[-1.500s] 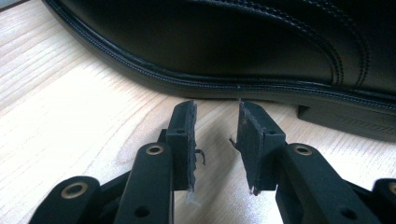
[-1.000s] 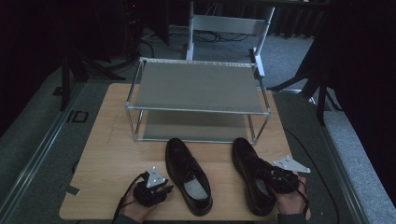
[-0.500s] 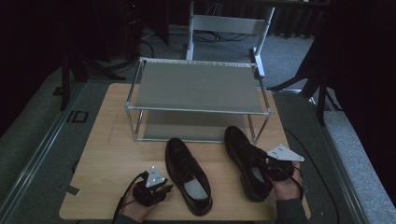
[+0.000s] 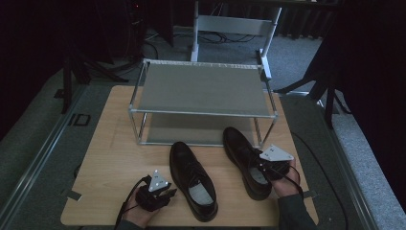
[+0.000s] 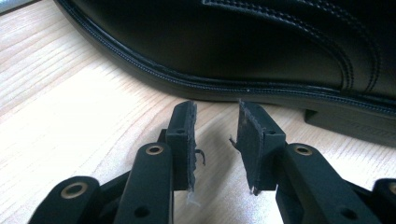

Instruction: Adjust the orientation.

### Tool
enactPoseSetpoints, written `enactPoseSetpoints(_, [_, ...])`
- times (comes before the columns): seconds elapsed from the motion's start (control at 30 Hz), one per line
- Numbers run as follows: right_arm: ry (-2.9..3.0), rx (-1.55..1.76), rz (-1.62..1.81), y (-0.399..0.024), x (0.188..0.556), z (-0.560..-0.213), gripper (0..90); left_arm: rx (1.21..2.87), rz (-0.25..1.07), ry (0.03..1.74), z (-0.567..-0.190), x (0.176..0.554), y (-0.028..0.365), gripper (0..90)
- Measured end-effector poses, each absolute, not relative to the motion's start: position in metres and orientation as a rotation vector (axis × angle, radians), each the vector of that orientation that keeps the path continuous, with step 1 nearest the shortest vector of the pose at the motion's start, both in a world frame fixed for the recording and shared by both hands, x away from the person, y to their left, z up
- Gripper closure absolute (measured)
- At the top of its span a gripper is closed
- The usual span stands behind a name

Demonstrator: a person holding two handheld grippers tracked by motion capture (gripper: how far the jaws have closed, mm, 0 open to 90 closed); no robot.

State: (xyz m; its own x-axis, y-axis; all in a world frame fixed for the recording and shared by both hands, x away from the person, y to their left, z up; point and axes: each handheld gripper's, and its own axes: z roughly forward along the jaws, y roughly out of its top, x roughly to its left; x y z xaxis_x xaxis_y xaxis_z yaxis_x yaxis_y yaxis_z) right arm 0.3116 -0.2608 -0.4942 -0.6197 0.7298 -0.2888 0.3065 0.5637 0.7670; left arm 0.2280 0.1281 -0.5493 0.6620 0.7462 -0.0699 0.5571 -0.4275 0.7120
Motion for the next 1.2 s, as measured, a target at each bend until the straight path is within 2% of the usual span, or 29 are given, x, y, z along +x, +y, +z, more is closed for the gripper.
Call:
enactPoseSetpoints(0.17, [2.233,0.910,0.948,-0.271,0.306,-0.492,53.6,2.131,0.313,0.997,-0.549,0.228,0.127,67.3])
enactPoseSetpoints(0.33, [2.210,0.944,0.997,-0.283,0.290,-0.484,45.1,2.134,0.305,0.994,-0.550,0.232,0.125,66.5])
enactPoseSetpoints(0.67, [2.134,0.950,1.072,-0.292,0.257,-0.469,42.8,2.125,0.264,0.991,-0.554,0.238,0.124,66.5])
enactPoseSetpoints(0.97, [2.122,0.919,1.148,-0.281,0.250,-0.460,42.8,2.122,0.260,0.965,-0.555,0.245,0.112,73.5])
enactPoseSetpoints(1.2, [2.137,0.904,1.168,-0.274,0.248,-0.460,42.8,2.119,0.237,0.936,-0.556,0.249,0.102,74.4])
